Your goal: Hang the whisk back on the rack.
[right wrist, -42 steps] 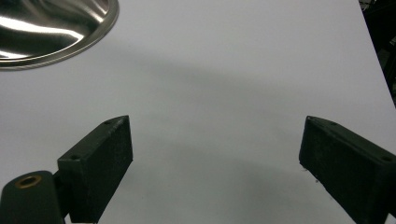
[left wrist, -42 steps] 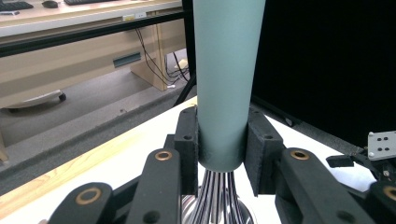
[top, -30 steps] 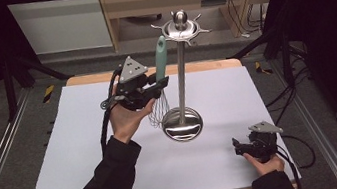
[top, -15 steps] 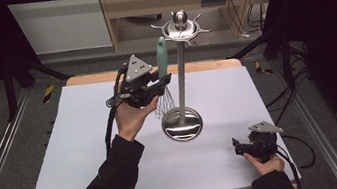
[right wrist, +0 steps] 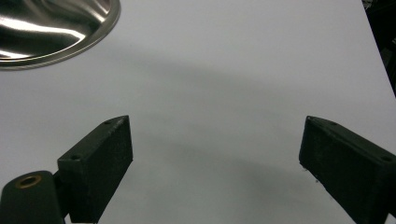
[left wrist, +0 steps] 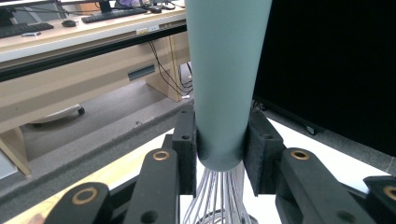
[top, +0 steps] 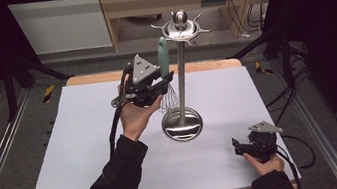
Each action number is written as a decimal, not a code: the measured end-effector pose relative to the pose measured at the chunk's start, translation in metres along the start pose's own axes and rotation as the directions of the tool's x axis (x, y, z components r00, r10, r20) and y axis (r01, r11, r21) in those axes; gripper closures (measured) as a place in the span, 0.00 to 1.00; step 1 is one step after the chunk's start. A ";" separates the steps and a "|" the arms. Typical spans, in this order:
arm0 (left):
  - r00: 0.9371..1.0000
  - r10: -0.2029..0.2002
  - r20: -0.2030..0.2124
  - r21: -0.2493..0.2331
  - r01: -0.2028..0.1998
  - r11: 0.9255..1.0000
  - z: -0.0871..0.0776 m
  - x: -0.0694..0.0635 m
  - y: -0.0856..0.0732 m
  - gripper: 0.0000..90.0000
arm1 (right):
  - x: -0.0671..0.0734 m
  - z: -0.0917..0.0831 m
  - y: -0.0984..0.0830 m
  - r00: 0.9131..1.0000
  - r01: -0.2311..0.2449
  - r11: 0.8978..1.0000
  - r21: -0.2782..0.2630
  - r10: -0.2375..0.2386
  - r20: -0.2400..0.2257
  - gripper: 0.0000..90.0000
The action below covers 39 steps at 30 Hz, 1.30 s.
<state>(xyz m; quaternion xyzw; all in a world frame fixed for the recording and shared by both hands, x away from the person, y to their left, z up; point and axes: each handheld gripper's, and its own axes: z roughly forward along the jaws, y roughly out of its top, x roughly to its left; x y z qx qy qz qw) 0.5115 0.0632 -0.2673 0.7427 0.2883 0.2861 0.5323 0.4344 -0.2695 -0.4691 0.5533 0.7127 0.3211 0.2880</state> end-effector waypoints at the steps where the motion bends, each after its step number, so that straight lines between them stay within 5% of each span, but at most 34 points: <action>1: 1.000 -0.001 0.000 0.001 0.001 1.000 0.001 -0.001 0.000 0.75 | 0.000 0.000 0.000 1.000 0.000 1.000 0.000 0.000 0.000 0.11; 22: 1.000 -0.007 0.010 0.024 0.007 1.000 0.004 -0.004 -0.006 0.65 | 0.000 0.000 0.000 1.000 0.000 1.000 0.000 0.000 -0.002 0.11; 39: 0.997 -0.054 0.052 0.007 0.053 0.999 -0.023 0.001 -0.022 0.47 | -0.001 0.000 -0.001 1.000 -0.002 1.000 0.001 0.002 0.002 0.11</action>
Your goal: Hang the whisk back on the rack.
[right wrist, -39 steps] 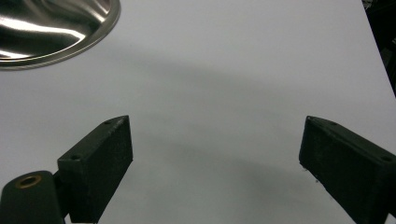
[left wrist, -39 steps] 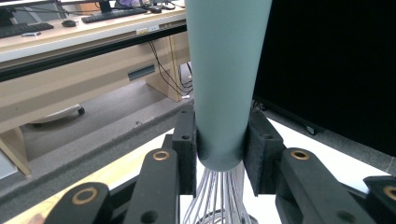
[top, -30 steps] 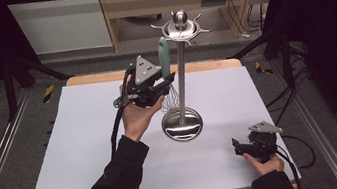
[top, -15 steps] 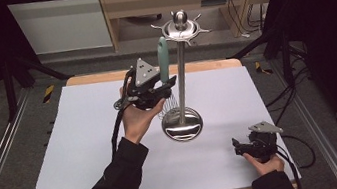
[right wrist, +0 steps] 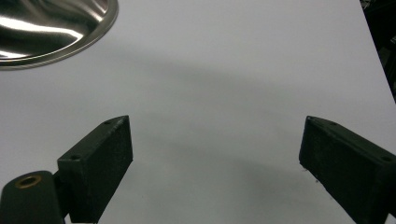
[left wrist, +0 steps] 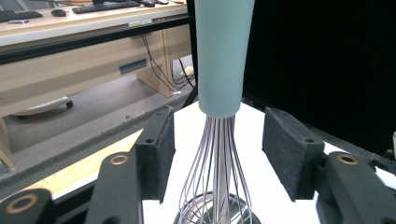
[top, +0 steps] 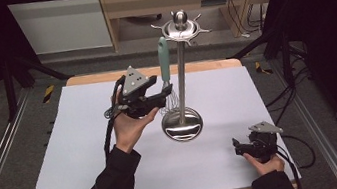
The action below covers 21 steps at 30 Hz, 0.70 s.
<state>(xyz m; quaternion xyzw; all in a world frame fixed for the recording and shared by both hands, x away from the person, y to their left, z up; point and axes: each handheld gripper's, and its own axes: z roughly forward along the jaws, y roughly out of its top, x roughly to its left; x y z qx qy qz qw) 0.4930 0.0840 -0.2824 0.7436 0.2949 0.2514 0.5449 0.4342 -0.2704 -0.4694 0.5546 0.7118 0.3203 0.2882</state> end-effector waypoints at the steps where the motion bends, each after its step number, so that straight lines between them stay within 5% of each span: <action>1: 1.000 0.000 0.000 0.000 0.000 1.000 0.000 0.000 0.000 0.46 | 0.000 0.000 0.000 1.000 0.000 1.000 0.000 0.000 0.000 0.11; 21: 1.000 -0.026 -0.013 0.023 0.026 0.999 -0.028 0.010 -0.043 0.39 | -0.001 0.001 -0.002 1.000 0.001 1.000 0.009 -0.001 0.005 0.11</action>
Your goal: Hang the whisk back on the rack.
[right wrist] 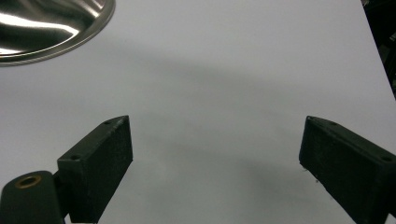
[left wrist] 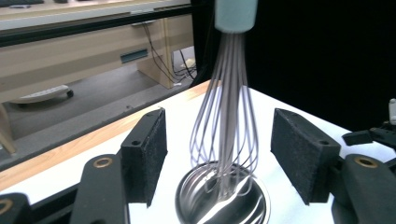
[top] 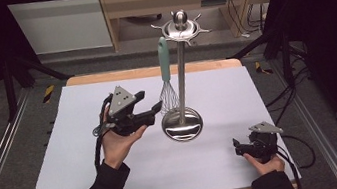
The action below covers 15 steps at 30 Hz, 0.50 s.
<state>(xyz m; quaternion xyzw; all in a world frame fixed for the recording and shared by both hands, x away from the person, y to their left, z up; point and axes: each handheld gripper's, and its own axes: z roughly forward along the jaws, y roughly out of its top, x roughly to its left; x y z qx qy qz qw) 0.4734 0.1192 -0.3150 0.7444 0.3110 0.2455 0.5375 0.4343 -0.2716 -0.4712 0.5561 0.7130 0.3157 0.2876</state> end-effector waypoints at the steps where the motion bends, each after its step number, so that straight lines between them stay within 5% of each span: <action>1: 1.000 -0.005 -0.003 0.003 0.005 1.000 -0.001 0.002 -0.002 0.39 | 0.000 0.000 0.000 1.000 -0.007 1.000 0.002 0.007 -0.001 0.11; 15: 0.997 -0.038 -0.060 0.030 0.040 0.999 -0.025 0.026 -0.037 0.40 | 0.000 -0.001 -0.002 1.000 -0.012 1.000 0.007 0.012 0.000 0.11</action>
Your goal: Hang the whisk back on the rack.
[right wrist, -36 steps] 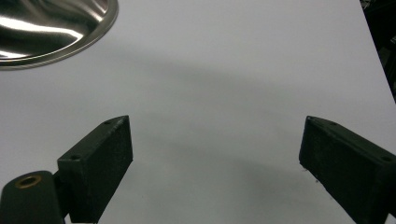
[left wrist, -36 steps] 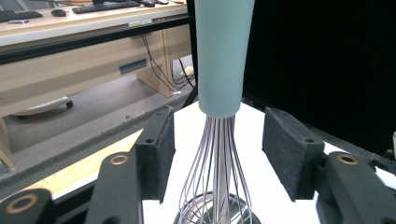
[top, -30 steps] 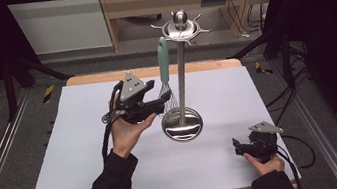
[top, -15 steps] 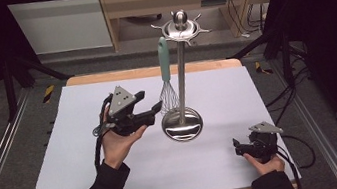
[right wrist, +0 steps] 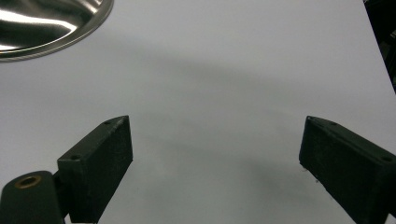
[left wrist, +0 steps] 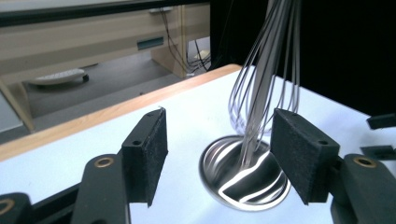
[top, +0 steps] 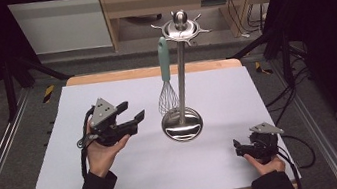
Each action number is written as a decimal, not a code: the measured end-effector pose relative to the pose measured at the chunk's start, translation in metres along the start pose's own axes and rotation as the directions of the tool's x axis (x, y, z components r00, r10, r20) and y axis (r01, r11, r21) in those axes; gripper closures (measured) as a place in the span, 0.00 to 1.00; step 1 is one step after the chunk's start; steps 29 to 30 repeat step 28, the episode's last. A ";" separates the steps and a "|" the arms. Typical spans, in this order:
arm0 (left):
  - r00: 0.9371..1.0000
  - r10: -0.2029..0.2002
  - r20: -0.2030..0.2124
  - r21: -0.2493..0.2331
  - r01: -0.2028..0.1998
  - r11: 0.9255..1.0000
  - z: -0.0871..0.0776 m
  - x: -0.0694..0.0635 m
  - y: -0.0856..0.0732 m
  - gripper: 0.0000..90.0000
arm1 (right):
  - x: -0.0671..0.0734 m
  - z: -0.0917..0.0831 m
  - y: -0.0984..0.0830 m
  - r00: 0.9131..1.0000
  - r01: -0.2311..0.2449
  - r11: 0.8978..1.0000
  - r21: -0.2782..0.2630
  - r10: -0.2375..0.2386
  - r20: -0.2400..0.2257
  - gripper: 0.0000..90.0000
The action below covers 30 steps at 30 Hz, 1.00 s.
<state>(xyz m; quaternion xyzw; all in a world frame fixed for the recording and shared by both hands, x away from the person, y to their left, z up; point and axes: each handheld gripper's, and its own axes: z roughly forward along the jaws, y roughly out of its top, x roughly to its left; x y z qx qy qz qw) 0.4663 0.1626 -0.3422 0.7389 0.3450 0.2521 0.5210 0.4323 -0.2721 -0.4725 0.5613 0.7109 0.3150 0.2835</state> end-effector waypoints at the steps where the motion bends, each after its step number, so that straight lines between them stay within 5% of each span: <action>1: 1.000 -0.001 -0.007 0.010 0.001 1.000 -0.003 0.004 -0.006 0.40 | -0.001 0.000 0.000 1.000 0.011 1.000 0.001 -0.011 0.003 0.11; 17: 0.993 -0.060 -0.103 0.108 0.071 0.992 -0.018 0.041 -0.075 0.40 | -0.007 0.005 -0.004 1.000 -0.003 0.999 0.035 0.002 0.031 0.11; 21: 0.985 -0.091 -0.145 0.148 0.112 0.983 -0.025 0.054 -0.101 0.40 | -0.009 0.005 -0.005 0.999 -0.019 0.999 0.046 0.017 0.042 0.11; 27: 0.972 -0.106 -0.211 0.168 0.143 0.975 -0.033 0.065 -0.117 0.38 | -0.011 0.004 -0.005 0.999 -0.015 0.999 0.047 0.014 0.032 0.11; 30: 0.972 -0.106 -0.211 0.168 0.143 0.975 -0.033 0.065 -0.117 0.38 | -0.011 0.004 -0.005 0.999 -0.015 0.999 0.046 0.014 0.032 0.11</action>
